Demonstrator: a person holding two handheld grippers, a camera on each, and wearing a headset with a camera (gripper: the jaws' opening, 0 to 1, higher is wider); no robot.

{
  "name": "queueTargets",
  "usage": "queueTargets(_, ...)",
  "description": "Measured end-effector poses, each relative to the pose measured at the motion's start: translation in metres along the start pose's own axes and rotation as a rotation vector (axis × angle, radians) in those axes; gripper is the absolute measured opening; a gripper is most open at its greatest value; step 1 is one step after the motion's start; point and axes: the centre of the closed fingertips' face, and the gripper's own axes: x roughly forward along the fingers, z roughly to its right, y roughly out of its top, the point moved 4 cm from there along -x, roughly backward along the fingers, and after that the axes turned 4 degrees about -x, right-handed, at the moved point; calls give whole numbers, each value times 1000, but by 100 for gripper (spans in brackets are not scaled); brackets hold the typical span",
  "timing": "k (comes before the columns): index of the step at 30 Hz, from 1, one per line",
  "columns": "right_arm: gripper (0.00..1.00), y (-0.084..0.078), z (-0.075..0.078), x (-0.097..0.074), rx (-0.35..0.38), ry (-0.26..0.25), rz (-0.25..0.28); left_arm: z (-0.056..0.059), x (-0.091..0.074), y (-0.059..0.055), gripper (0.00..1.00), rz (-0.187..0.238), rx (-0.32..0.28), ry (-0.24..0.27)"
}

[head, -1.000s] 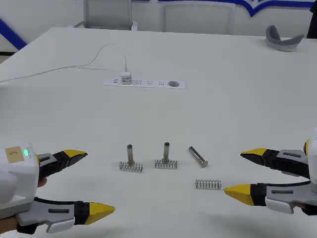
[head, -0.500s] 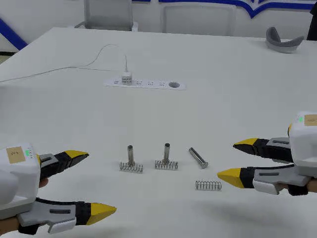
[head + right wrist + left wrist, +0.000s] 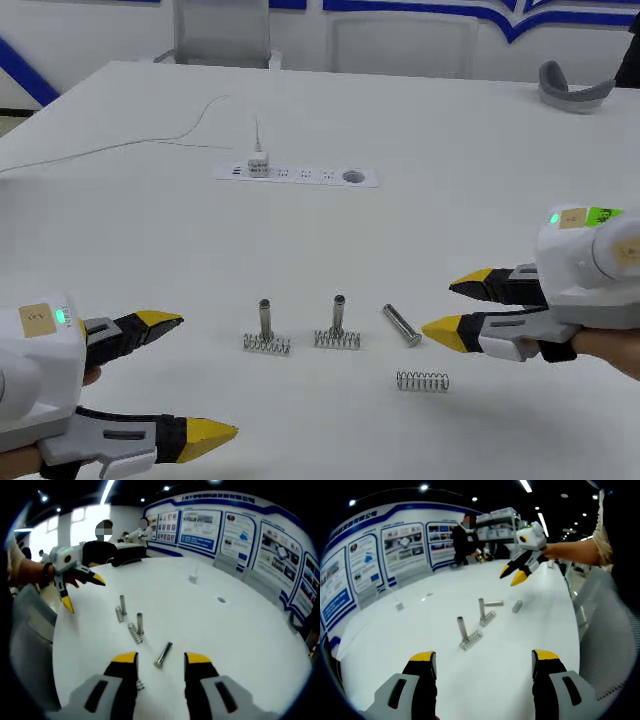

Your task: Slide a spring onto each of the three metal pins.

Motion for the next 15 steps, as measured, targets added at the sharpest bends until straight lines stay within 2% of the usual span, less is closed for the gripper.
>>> queueTargets(7, 31, 2, 8, 17, 24, -17, -33, 0, 0, 0, 79, 0, -2, 0)
queueTargets(15, 26, -1, 13, 41, 72, -34, -99, 1, 2, -2, 78, -1, -5, -5)
